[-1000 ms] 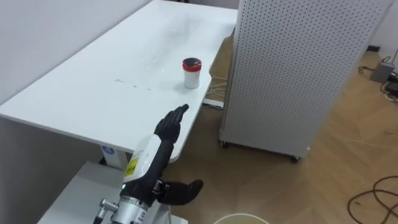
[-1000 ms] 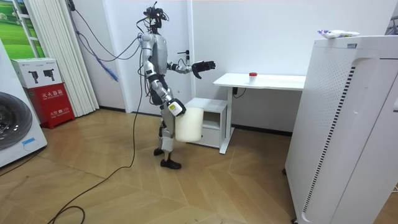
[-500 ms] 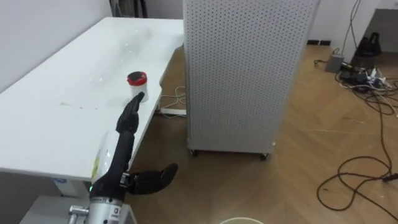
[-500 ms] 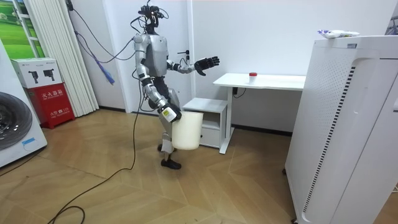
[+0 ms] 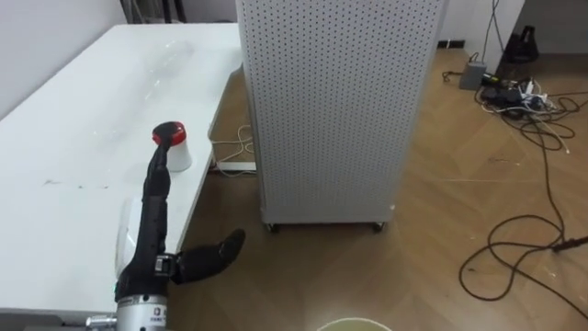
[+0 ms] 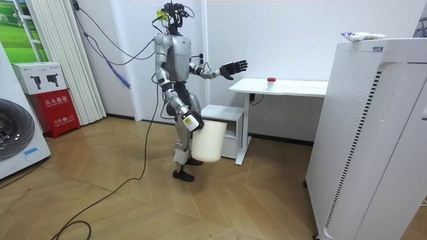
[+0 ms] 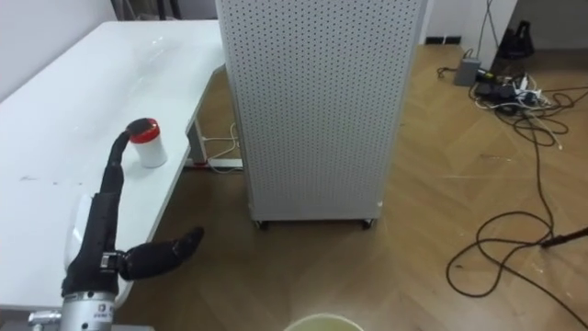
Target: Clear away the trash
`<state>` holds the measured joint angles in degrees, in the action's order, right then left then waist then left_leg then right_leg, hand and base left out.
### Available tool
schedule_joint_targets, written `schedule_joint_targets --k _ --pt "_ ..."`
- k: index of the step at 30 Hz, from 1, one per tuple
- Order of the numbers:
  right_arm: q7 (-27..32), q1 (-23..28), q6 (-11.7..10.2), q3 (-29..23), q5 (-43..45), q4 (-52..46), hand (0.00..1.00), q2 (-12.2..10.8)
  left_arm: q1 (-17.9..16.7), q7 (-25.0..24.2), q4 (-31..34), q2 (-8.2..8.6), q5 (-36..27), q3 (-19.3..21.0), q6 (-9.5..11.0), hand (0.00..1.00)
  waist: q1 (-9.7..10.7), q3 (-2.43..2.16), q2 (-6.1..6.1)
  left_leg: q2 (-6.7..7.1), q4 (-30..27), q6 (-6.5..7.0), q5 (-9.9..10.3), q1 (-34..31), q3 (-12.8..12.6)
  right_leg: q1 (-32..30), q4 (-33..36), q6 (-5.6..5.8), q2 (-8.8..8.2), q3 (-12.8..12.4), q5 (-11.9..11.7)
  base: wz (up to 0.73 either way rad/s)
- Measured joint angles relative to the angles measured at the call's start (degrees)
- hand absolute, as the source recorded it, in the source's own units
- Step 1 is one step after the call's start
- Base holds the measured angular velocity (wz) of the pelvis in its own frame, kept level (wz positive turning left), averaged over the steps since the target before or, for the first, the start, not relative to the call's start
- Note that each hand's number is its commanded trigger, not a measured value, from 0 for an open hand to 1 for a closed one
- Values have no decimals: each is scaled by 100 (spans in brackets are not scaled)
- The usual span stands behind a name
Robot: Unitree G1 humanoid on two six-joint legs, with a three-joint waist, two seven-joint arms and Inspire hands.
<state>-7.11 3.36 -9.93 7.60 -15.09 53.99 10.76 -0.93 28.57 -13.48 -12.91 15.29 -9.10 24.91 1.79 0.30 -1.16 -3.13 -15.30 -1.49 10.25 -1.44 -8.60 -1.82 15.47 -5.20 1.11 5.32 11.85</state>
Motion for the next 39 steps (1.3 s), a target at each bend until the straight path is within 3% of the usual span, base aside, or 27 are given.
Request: schedule_joint_targets --k 5,10,15,20,21,23,26,27,28,29,32,33,34,38,39 --pt "17 17 2 3 -5 -245 100 1 -1 43 0 -1 -11 5 0 0 -60 11 38 -12 6 -28 45 109 -2 189 -130 1 22 -32 -1 -4" --pt "145 32 1 8 -31 -308 100 19 -18 121 5 -5 -125 67 0 0 -67 9 174 -47 -11 -34 143 128 -9 292 -191 2 37 50 -2 2" --pt "200 32 12 2 -12 -272 100 21 -22 111 7 -3 -106 222 0 0 -75 15 178 -15 -10 -14 155 121 -51 222 -37 56 -10 118 31 4" --pt "267 32 15 27 -46 -275 100 12 25 111 -39 44 -119 219 13 0 -58 49 165 73 -29 109 232 145 -59 -130 816 286 -239 562 177 6" --pt "281 36 15 24 -56 -272 100 31 40 112 -130 70 -122 219 18 0 -57 82 176 100 -35 138 271 172 -74 -160 938 304 -299 626 187 0" --pt "286 71 15 15 -54 -271 100 40 26 117 -186 66 -103 235 12 0 -93 96 175 101 -156 204 354 82 -73 -162 919 312 -342 662 192 -5" --pt "259 70 96 1 -60 -236 100 59 16 114 -185 68 -58 278 13 0 -167 89 214 95 -607 347 583 -201 -67 -263 1019 348 -409 852 172 -7" --pt "249 67 105 2 -62 -180 100 69 17 105 -186 87 -58 280 13 0 -180 119 264 94 -693 437 639 -217 2 -530 1401 493 -441 896 102 -11" --pt "235 63 123 2 -59 -101 100 85 4 116 -217 131 -61 285 12 0 -192 158 380 102 -753 493 675 -219 259 -795 1544 712 -421 828 194 -15" --pt "218 65 137 6 -56 -88 100 82 -1 121 -227 124 -80 289 12 0 -191 149 398 121 -738 512 667 -222 340 -932 1436 725 -406 786 202 -10" --pt "162 58 117 -10 -73 -69 100 45 -41 125 -286 80 -107 306 14 0 -63 115 307 237 -702 514 650 -90 415 -1313 540 703 -572 614 -267 23" --pt "142 60 113 -51 -90 -3 100 52 -59 123 -369 80 -104 309 12 0 -34 86 258 277 -756 496 754 -7 427 -1305 317 643 -626 628 -539 18" --pt "101 74 113 -53 -93 30 100 67 -124 138 -372 77 -98 335 12 0 -31 15 264 247 -867 434 888 46 468 -1249 334 511 -605 668 -690 13" --pt "-16 17 111 -25 -85 -4 100 73 -127 234 -374 55 -79 402 13 0 -119 1 288 39 -946 237 1137 266 503 -1140 600 373 -453 801 -722 1" --pt "-32 18 112 -20 -70 -14 100 84 -141 224 -372 51 -86 431 13 0 -194 -1 303 -59 -970 155 1245 367 472 -1121 742 284 -370 823 -658 -11"
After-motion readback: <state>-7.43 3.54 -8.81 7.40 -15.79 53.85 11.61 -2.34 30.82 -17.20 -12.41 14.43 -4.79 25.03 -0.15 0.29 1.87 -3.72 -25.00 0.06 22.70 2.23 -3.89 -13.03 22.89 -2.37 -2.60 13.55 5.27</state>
